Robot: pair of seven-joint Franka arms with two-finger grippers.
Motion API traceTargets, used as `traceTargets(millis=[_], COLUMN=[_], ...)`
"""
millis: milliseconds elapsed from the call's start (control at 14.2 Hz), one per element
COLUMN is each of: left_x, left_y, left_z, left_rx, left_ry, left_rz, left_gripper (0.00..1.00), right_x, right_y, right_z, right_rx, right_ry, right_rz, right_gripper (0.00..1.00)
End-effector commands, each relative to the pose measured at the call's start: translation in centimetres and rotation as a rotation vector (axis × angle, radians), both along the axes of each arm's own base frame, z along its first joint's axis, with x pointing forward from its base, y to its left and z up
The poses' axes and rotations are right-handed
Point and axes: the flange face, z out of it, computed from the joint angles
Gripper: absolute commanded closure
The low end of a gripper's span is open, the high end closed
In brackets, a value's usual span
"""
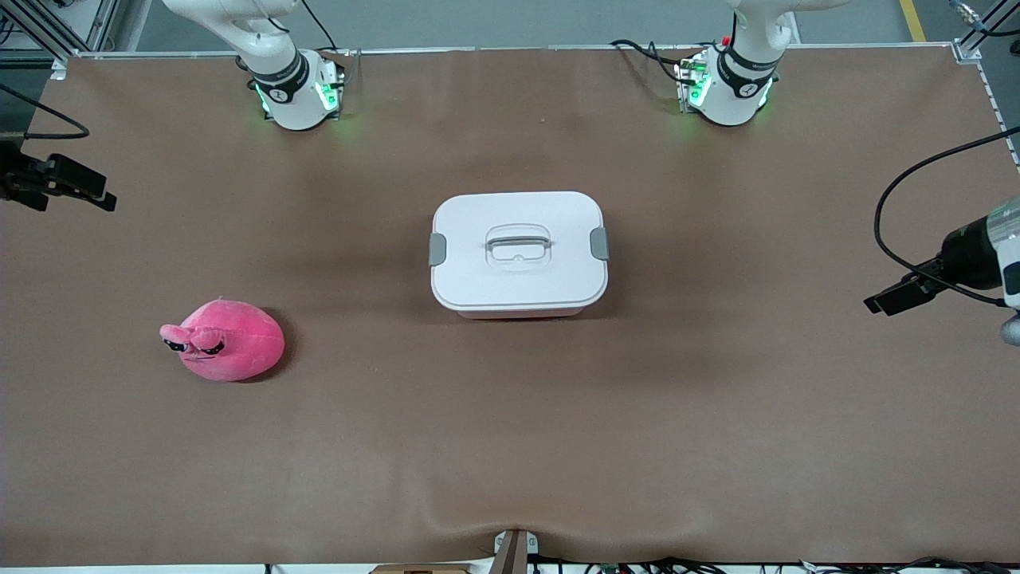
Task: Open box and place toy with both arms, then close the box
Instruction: 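Move the left gripper to the lid handle while the right gripper reaches the plush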
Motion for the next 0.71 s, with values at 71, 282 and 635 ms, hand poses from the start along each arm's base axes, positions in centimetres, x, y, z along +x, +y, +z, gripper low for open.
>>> traceTargets(millis=[71, 282, 635], left_x=[0.2, -0.2, -1.1], left_y=[-3.1, -7.6, -13.8], left_z=[-0.6, -1.0, -1.9], left_rx=[-0.018, -0.01, 0.006], left_ry=[0.018, 0.042, 0.075], left_rz=[0.053, 0.18, 0.313], left_gripper=[0.0, 0.0, 0.0], right_x=[0.2, 0.1, 0.2], right_y=[0.0, -0.2, 0.1], right_z=[1.0, 1.1, 0.7], right_rx=[-0.003, -0.006, -0.003], right_ry=[-0.02, -0.017, -0.013], right_rz=[0.002, 0.001, 0.001], right_gripper=[0.0, 0.0, 0.0])
